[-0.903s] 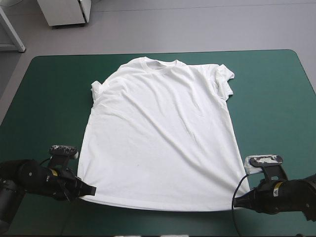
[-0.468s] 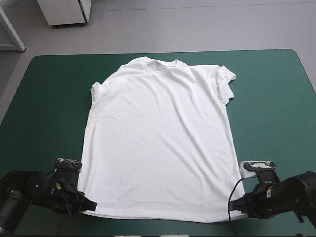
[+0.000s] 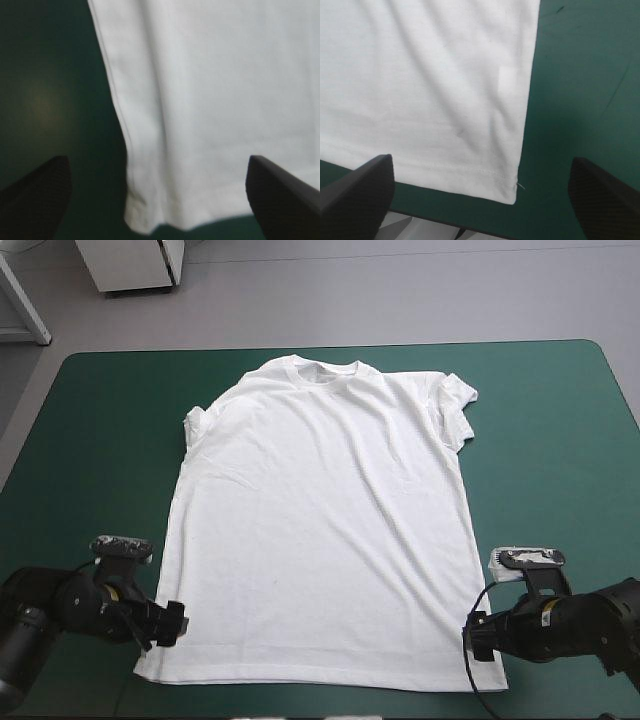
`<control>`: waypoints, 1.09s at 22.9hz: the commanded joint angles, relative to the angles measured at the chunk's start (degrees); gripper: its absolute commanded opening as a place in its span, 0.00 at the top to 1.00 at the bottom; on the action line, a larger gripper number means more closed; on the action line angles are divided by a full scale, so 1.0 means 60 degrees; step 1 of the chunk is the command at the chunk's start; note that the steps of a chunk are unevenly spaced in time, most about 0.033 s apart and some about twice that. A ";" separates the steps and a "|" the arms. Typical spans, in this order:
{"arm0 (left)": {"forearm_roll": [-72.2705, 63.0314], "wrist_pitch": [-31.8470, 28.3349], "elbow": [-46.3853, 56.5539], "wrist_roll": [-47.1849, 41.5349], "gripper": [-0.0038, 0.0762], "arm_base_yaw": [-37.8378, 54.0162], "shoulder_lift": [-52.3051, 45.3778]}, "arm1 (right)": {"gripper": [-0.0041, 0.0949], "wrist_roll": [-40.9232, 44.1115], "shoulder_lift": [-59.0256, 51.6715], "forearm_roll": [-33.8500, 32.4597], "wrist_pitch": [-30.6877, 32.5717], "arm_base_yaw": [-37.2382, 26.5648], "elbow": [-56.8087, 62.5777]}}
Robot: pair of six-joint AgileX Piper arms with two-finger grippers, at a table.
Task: Fold the cloth
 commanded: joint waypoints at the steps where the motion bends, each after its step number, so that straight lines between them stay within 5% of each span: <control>1: 0.0701 -0.1343 -0.1027 -0.0185 0.09 -0.0051 0.1172 | 0.06 0.0046 0.0147 0.0040 0.0028 -0.0024 -0.0572; 8: 0.1662 -0.2699 -0.3498 -0.0777 0.19 0.0451 0.4677 | 0.06 0.0046 0.0164 0.0110 0.0574 -0.0024 -0.0639; 16: 0.0740 -0.0894 -0.8402 0.0358 0.22 0.0988 0.9347 | 0.06 0.0009 0.0185 0.0034 0.0278 -0.0024 -0.0639; 20: 0.0086 -0.0571 -0.9319 0.0600 0.24 0.0988 1.0245 | 0.06 -0.0084 0.0788 -0.0274 -0.0498 -0.0041 -0.1095; 22: -0.0009 -0.0613 -0.9319 0.0616 0.31 0.0988 1.0245 | 0.06 -0.0027 0.1508 -0.1018 -0.0879 -0.0041 -0.1707; 25: -0.0009 -0.0573 -0.9257 0.0541 0.64 0.0988 1.0245 | 0.06 -0.0176 0.3373 -0.1743 -0.1488 -0.0041 -0.3191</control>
